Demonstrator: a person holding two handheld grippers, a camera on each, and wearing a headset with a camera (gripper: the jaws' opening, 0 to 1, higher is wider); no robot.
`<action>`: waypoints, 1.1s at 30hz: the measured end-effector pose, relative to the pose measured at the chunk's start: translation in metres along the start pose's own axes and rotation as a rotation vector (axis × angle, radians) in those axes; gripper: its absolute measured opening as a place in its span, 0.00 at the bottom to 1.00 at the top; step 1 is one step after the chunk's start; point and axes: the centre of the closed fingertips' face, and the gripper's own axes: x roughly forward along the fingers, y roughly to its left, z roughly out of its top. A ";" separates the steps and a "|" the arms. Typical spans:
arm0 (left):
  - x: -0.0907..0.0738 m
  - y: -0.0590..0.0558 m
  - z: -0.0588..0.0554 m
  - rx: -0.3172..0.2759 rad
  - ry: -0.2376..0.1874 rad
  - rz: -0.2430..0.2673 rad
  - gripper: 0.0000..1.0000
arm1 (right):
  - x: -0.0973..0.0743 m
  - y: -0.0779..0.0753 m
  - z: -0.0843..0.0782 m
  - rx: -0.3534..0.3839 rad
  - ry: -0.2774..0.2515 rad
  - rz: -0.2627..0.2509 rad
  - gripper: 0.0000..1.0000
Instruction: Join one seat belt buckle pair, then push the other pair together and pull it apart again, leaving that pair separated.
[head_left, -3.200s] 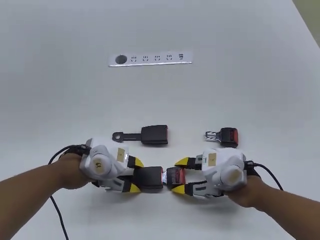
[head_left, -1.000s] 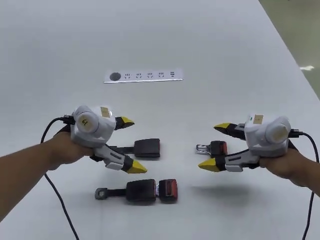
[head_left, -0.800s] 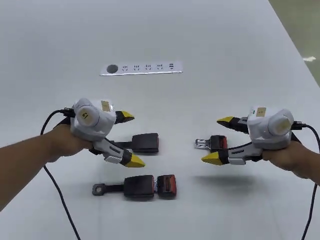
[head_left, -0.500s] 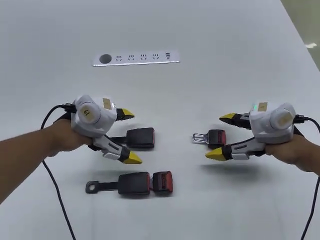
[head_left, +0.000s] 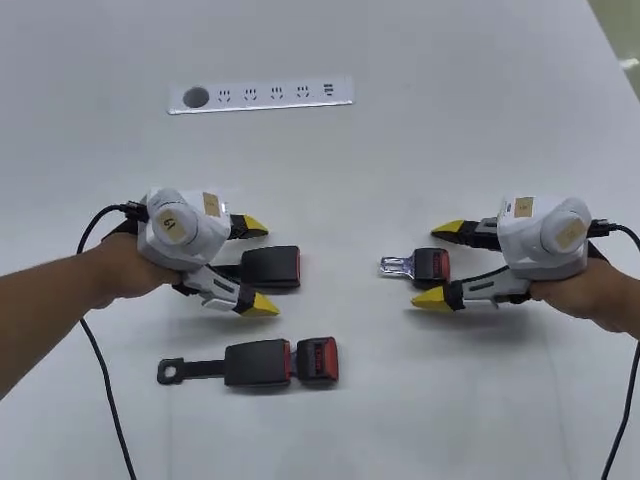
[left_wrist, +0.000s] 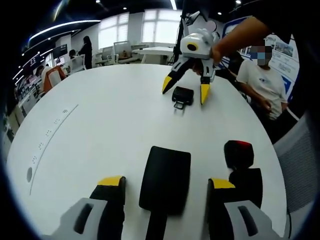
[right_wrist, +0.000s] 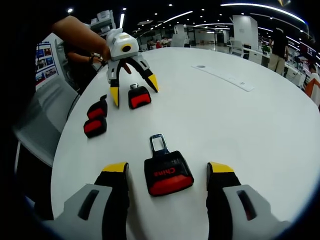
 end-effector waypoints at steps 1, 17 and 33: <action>0.001 0.000 0.001 0.013 -0.010 -0.003 0.68 | 0.000 0.002 0.002 -0.010 0.002 0.000 0.58; -0.004 0.001 -0.009 0.088 0.028 0.019 0.42 | 0.002 0.010 0.000 -0.115 0.046 0.024 0.46; -0.004 0.005 -0.006 0.148 0.042 -0.009 0.34 | 0.002 0.006 -0.006 -0.221 0.138 0.068 0.34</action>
